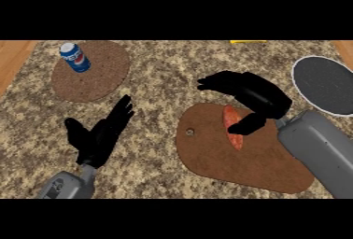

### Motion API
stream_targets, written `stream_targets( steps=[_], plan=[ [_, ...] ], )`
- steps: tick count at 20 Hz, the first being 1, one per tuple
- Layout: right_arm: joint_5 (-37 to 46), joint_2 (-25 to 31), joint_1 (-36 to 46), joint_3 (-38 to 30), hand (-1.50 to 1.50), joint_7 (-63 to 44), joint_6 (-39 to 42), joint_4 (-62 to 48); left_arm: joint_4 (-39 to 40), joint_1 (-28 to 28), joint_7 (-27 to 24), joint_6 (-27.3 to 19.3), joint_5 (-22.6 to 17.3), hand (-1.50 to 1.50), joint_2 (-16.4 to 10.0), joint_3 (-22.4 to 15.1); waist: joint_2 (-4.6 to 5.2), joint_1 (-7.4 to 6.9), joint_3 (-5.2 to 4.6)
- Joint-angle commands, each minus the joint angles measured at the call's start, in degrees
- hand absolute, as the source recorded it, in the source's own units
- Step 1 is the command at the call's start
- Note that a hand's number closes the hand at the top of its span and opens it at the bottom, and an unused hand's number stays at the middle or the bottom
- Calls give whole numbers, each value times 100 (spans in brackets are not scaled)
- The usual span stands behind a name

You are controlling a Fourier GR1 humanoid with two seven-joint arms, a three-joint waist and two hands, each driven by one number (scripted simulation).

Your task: Pick the sweet potato from the cutting board and place it in the pan

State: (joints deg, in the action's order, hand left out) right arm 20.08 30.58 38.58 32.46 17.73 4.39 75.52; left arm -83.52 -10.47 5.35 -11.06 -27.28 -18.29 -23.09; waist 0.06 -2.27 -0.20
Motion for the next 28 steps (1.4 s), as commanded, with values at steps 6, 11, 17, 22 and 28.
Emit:
stream_targets(
  steps=[6,11,17,22,28],
  plan=[
    [2080,220,1180,1779,-150,-2274,1874,77,-217,75,273,63,-118,0,-91,43,-95,49,-14],
    [2275,-620,1521,2334,-150,-3668,3481,270,-315,325,115,107,-86,0,-125,70,-91,105,-6],
    [2286,-1292,958,2424,-150,-5041,4898,829,-375,310,182,-12,-18,0,-49,218,-54,269,14],
    [2669,-1817,204,2313,-150,-5647,4968,760,-113,339,54,278,109,0,-34,386,-19,254,18],
    [3342,-1620,147,2129,-150,-5266,4960,852,-270,229,304,375,191,0,88,662,-11,225,19]
  ],
)
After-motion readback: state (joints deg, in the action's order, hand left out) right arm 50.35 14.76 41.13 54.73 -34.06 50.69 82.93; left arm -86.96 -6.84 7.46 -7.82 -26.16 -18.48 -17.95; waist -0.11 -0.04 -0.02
